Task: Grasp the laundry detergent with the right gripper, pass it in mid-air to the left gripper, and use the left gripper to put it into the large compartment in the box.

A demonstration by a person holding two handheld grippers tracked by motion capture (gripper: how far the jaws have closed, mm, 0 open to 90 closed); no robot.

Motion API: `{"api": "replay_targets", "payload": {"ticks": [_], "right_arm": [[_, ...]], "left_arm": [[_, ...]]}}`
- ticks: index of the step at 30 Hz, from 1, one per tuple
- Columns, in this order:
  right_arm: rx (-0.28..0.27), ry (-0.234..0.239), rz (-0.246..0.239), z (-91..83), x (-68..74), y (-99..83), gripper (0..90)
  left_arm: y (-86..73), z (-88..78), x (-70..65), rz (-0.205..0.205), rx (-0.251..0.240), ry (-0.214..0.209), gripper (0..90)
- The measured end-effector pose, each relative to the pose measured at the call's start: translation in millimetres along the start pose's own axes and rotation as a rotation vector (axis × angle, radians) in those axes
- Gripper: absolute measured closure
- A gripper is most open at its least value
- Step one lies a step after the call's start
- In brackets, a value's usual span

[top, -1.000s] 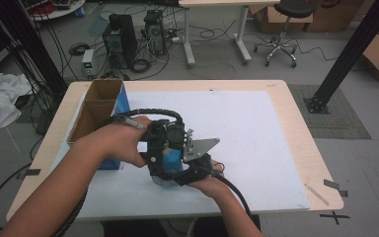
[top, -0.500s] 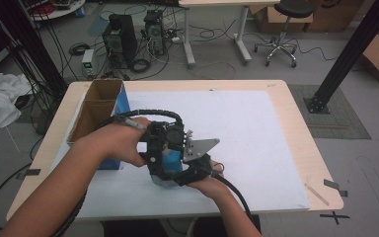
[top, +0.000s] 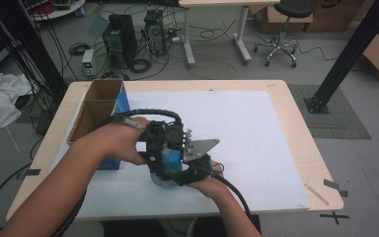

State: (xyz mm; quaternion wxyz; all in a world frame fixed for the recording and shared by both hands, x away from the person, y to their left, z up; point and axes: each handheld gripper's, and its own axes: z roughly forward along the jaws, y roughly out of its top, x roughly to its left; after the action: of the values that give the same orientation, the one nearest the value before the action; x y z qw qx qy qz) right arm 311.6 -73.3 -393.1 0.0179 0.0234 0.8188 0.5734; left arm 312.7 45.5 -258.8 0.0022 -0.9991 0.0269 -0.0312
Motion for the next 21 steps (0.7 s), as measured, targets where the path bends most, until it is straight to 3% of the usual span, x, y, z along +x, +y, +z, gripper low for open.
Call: {"api": "replay_targets", "payload": {"ticks": [21], "right_arm": [[-0.011, 0.002, 0.009, 0.4, 0.8, 1.0, 46.1]], "left_arm": [[3.4, -0.3, -2.4, 0.001, 0.016, -0.002, 31.3]]}}
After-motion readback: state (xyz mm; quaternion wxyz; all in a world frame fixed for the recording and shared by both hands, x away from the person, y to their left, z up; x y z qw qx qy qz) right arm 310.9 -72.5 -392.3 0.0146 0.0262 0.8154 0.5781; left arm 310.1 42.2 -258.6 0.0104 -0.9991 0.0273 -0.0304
